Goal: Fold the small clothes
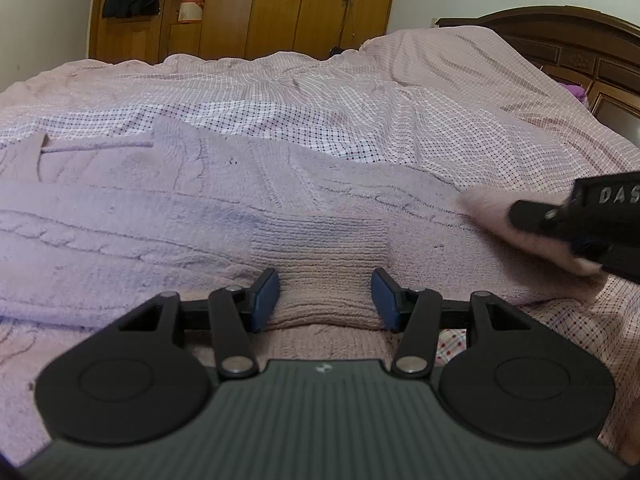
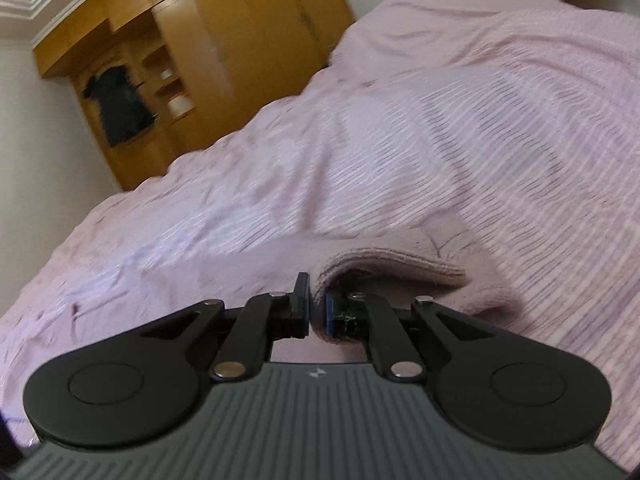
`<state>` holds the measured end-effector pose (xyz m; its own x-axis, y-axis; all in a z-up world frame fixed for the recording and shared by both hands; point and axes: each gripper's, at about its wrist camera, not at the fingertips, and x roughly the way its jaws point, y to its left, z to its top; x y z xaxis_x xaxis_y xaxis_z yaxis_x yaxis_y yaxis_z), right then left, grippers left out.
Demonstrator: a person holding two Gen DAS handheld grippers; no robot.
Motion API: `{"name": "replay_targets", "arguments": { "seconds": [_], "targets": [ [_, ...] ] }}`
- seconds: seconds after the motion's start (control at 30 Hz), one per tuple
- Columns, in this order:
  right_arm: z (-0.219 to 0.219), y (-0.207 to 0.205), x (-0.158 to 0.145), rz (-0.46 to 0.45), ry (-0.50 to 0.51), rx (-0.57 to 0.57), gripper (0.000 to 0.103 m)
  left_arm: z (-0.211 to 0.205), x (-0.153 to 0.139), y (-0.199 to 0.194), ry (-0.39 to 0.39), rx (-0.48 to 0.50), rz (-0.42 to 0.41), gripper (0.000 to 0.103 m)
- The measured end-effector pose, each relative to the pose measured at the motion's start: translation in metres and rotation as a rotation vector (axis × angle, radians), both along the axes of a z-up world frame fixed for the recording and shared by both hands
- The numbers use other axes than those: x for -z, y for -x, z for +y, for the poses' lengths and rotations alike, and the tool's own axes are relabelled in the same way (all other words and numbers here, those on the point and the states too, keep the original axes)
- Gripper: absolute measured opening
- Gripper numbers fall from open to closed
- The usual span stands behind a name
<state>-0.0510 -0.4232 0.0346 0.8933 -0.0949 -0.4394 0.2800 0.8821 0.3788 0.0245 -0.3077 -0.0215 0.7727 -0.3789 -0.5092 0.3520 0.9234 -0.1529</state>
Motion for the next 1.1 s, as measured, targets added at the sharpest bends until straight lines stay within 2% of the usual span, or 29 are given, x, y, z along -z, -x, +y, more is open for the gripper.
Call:
{"name": "replay_targets", "arguments": {
  "seconds": [0.2, 0.6, 0.7, 0.73, 0.77, 0.8, 0.83, 0.87, 0.9, 1.03, 1.1],
  "targets": [
    [0.022, -0.017, 0.019, 0.092, 0.023, -0.039, 0.008, 0.000, 0.000, 0.001, 0.005, -0.001, -0.002, 0.053],
    [0.024, -0.027, 0.023, 0.142, 0.055, -0.048, 0.010, 0.000, 0.000, 0.000, 0.005, -0.002, 0.000, 0.054],
    [0.023, -0.024, 0.022, 0.137, 0.036, -0.051, 0.018, 0.000, 0.000, 0.000, 0.008, -0.002, 0.001, 0.053],
    [0.020, -0.019, 0.022, 0.135, 0.006, -0.040, 0.023, 0.000, 0.000, -0.001, 0.011, -0.002, 0.003, 0.054],
    [0.017, -0.011, 0.021, 0.132, -0.036, -0.024, 0.032, 0.001, -0.001, -0.001, 0.017, -0.001, 0.006, 0.054],
    [0.014, -0.001, 0.022, 0.125, -0.086, -0.008, 0.037, 0.002, -0.001, -0.002, 0.022, 0.000, 0.010, 0.054],
    [0.012, 0.011, 0.022, 0.106, -0.126, 0.004, 0.046, 0.002, -0.001, -0.002, 0.024, 0.001, 0.012, 0.054],
    [0.011, 0.025, 0.022, 0.086, -0.165, 0.021, 0.060, 0.002, -0.001, -0.003, 0.026, 0.001, 0.013, 0.054],
    [0.010, 0.034, 0.022, 0.086, -0.188, 0.023, 0.067, 0.003, -0.002, -0.003, 0.028, 0.002, 0.015, 0.054],
    [0.017, 0.055, 0.013, 0.104, -0.147, 0.002, 0.076, 0.006, -0.004, -0.003, 0.045, 0.006, 0.022, 0.054],
    [0.013, 0.062, 0.010, 0.095, -0.138, 0.043, 0.080, 0.017, -0.006, 0.000, 0.110, 0.009, 0.032, 0.054]
  ]
}}
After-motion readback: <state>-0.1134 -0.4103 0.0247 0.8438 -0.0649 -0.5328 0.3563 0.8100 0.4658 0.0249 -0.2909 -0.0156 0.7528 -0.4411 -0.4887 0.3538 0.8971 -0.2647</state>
